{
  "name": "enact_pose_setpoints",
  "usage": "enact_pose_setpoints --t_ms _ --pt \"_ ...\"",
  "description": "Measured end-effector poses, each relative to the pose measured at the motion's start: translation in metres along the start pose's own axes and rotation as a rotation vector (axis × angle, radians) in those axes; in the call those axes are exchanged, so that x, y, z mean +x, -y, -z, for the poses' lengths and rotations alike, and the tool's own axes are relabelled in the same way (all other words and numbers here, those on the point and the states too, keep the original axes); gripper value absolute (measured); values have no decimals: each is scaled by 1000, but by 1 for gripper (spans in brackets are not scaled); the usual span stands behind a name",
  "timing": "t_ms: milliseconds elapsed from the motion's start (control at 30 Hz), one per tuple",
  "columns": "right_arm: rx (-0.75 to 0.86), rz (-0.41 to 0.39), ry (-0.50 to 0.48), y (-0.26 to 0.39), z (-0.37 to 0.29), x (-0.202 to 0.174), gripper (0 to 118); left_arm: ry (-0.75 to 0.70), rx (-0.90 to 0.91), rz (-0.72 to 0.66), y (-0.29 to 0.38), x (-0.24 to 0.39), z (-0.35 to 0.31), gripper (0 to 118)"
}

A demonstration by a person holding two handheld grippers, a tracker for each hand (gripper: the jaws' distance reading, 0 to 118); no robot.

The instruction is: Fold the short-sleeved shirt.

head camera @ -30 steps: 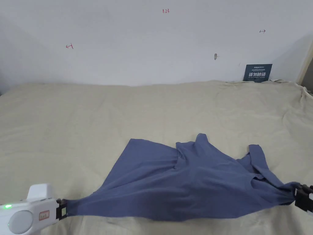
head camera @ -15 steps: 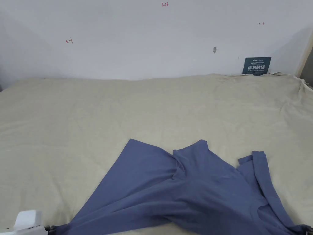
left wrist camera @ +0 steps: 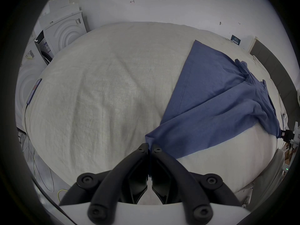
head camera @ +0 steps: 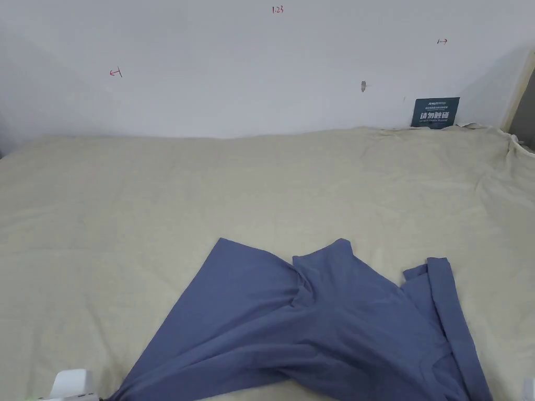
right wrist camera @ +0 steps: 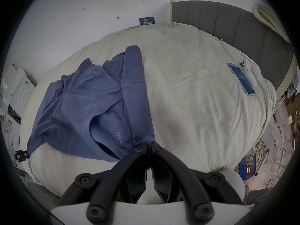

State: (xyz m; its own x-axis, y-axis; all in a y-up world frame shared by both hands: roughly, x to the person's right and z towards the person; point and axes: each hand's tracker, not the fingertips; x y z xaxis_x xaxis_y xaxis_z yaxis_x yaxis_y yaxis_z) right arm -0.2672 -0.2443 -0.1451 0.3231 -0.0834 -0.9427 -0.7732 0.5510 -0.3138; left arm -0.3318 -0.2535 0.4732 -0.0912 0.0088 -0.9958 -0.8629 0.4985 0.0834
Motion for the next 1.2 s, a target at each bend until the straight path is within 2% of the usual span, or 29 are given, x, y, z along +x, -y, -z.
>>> enact_pose_setpoints --t_ms 67,133,167,200,233,267,333,400,533,700,900,1067,1167,1200 --pt "15 19 -16 -1 -4 4 4 1 4 -10 -1 0 -1 9" --pt "27 18 -19 -5 -8 4 7 4 8 -10 -2 -1 -4 29" --pt "34 7 -19 -5 -10 5 13 3 12 -5 -3 0 -5 47" --pt "42 -2 -18 -6 -11 5 33 -6 19 -2 -4 1 -7 78" --pt "52 -7 -10 -7 -14 5 33 -19 24 -3 -6 3 -10 85" --pt "62 -9 -6 -9 -16 5 39 -27 33 -10 -8 4 -13 93" --pt "92 -17 -13 -13 -24 4 66 -8 54 -20 -11 5 -19 117" --pt "141 -23 -15 -20 -33 2 85 10 103 -22 -19 10 -31 118" --pt "257 -50 -26 -40 -62 -8 90 14 188 38 -38 25 -54 118" --pt "446 -73 -58 -65 -107 -27 108 39 336 89 -64 47 -88 118" --pt "641 -111 -70 -84 -152 -55 108 123 520 54 -86 70 -120 117" --pt "761 -125 -64 -82 -174 -77 104 143 688 78 -86 94 -137 100" --pt "827 -157 -53 -77 -183 -89 85 145 755 90 -82 106 -143 82" --pt "842 -165 -52 -75 -185 -92 72 143 758 98 -81 109 -145 68"
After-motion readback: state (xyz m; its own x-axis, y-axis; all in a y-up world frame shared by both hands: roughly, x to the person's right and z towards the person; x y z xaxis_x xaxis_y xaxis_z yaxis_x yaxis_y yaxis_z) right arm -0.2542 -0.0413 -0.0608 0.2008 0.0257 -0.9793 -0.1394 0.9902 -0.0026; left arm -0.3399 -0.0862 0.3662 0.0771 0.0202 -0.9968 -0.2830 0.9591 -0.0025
